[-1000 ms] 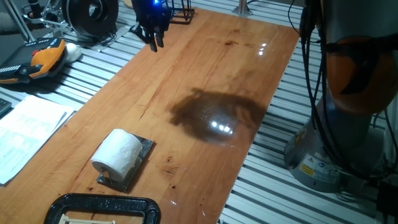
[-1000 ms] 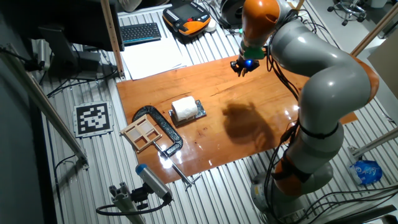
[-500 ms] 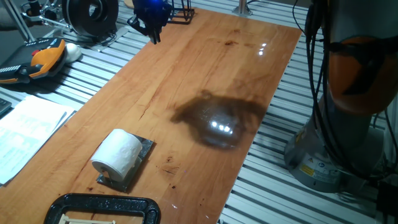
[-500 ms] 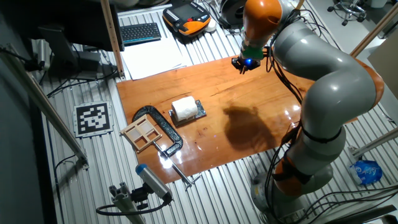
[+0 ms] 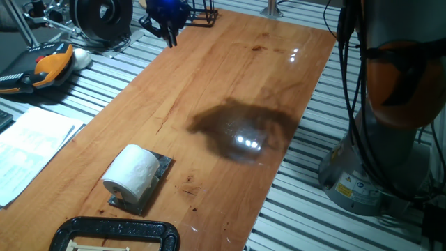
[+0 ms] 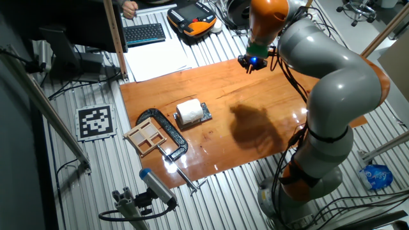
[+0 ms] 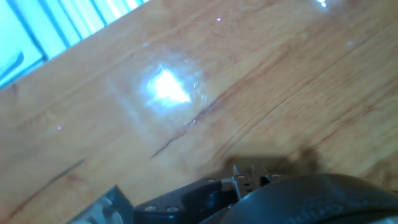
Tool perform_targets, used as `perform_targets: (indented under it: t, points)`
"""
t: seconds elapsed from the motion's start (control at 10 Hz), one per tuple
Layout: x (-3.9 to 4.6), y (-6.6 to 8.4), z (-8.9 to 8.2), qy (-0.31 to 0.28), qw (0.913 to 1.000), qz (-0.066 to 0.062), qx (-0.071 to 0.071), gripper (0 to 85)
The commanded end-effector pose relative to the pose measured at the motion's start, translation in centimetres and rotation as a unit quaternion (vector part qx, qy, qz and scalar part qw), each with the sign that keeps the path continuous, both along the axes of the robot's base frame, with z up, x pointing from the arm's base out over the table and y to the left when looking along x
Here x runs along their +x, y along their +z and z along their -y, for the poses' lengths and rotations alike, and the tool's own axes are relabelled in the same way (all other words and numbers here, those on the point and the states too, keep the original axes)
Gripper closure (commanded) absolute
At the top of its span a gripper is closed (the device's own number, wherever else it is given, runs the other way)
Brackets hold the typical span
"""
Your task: Take the roll of paper down from the shelf
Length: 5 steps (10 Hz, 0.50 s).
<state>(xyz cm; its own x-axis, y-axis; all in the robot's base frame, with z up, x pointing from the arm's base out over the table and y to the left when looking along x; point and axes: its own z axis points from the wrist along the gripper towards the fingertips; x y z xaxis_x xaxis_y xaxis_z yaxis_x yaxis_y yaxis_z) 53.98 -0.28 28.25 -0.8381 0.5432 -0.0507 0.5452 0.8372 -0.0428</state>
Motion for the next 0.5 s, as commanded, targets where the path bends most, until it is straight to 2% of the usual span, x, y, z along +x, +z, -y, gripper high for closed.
perform_targets:
  t: [0.0,0.1,0.2,0.4]
  points:
    - [0.38,0.0,0.1,-0.002,1.0,0.0,0.0,68.0]
    - [0.83,0.1,0.2,-0.004,1.0,0.0,-0.002,68.0]
    - [1.31,0.4,0.3,-0.007,0.9999,0.001,-0.01,68.0]
    - [1.76,1.0,0.4,-0.018,0.9996,0.002,-0.02,68.0]
